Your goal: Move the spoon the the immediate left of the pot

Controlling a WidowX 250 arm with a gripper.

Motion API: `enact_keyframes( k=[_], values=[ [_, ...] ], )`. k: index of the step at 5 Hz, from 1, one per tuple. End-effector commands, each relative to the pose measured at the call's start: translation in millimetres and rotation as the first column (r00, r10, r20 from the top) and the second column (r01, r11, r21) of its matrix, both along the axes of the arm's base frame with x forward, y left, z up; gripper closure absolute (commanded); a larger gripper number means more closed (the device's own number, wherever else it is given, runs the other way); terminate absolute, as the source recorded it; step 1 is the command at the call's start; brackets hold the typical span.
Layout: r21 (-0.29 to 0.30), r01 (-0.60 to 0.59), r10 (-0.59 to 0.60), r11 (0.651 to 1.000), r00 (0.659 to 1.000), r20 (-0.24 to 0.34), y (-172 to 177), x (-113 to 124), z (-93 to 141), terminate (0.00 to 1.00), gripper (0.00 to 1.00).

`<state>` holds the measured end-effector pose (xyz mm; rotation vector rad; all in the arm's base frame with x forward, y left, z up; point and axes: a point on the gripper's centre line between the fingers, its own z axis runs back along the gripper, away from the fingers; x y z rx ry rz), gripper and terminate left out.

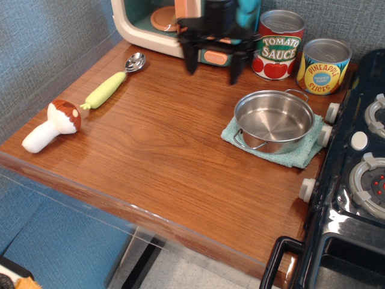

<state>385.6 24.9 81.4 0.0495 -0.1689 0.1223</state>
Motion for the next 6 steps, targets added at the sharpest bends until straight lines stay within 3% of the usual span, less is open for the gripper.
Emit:
enact_keyframes(
  k=[1,3,6],
  values=[
    [0.086,-0.071,0.066,0.994,0.996,0.055,76.7,-5.9,25.2,0.00,0.00],
    [0.120,-0.184,0.181,0.975,0.983,0.039,128.2,-14.6,15.4,0.00,0.00],
    [0.100,-0.255,0.261,0.962,0.964,-0.046,159.8,-29.0,-14.9,0.00,0.00]
  ],
)
